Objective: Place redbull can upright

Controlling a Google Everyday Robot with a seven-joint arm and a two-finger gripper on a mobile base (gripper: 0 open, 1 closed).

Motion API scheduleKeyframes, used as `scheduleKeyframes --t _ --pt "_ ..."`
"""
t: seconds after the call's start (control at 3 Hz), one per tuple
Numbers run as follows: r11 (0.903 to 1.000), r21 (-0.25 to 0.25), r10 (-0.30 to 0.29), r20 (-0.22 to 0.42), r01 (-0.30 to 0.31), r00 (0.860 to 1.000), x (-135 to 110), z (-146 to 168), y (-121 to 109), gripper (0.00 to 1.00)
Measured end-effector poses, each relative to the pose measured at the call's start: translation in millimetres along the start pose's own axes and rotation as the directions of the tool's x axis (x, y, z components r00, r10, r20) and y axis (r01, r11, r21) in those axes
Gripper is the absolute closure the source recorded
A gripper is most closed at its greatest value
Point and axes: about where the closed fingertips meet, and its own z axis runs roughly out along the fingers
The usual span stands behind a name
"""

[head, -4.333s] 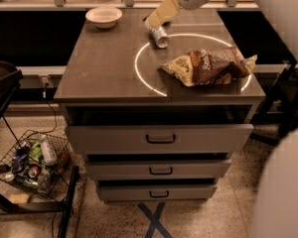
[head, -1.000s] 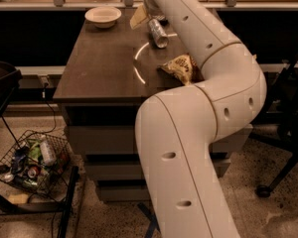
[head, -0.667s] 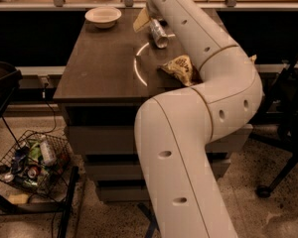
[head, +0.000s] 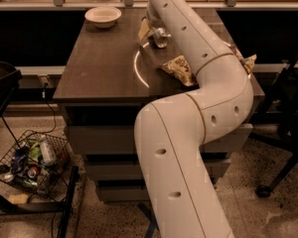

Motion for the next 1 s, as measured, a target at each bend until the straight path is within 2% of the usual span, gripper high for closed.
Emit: scheduleKeyframes --t 1.0 --pt "1.0 0.0 -0.002 -0.011 0.002 1.0 3.7 11.2 3.4 0.92"
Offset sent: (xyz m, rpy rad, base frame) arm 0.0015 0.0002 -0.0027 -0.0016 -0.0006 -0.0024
